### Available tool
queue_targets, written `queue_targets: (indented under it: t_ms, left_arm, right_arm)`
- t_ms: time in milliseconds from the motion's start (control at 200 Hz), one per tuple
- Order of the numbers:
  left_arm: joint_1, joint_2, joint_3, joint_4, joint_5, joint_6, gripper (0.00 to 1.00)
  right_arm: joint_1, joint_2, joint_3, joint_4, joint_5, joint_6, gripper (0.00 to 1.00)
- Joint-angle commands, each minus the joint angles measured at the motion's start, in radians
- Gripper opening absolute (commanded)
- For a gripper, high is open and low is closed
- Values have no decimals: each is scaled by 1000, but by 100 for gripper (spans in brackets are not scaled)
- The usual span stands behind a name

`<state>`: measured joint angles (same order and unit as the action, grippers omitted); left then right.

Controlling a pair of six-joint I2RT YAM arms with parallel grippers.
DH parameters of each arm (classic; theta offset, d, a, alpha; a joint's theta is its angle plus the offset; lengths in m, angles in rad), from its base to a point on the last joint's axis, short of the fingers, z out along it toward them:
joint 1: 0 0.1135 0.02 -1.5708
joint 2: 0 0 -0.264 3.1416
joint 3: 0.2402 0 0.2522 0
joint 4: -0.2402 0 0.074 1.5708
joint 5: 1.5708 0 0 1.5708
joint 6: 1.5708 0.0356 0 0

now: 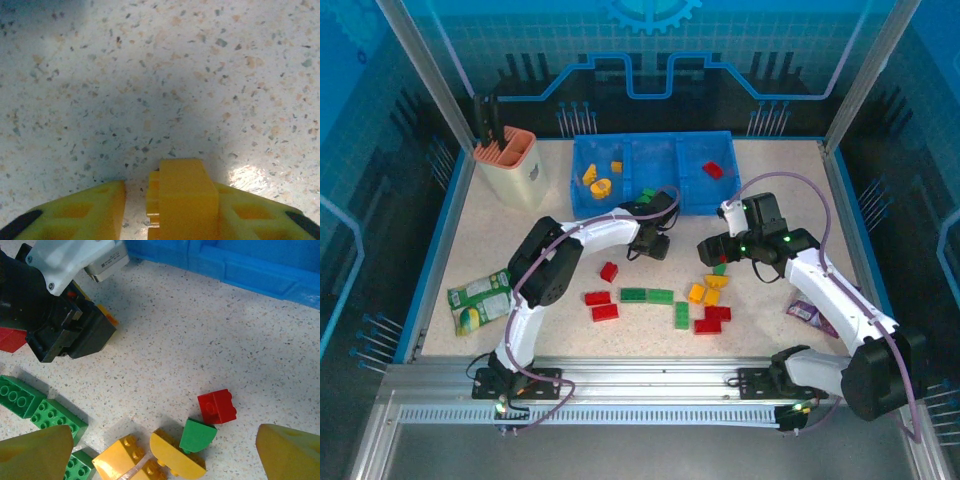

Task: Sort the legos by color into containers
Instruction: Pick up the lego from the center of the table.

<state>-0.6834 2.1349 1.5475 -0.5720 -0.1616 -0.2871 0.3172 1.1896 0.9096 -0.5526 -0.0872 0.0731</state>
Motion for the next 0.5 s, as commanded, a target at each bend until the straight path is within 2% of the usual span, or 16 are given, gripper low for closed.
queue_targets:
  t_ms: [0,110,265,490]
  left_arm:
    - [-5,33,8,3,25,6,36]
    - [-4,5,-10,5,5,-2,26]
    - [16,-124,-80,16,-44,1,20]
    - [145,-317,-88,21,-34,20,18]
  right_arm:
    - [-17,7,-2,10,-24,-12,95]
    - [-17,14,2,12,-25,-13,95]
    - [-21,29,1,18,37,-5,95]
    - [-94,141,34,8,67,56,92]
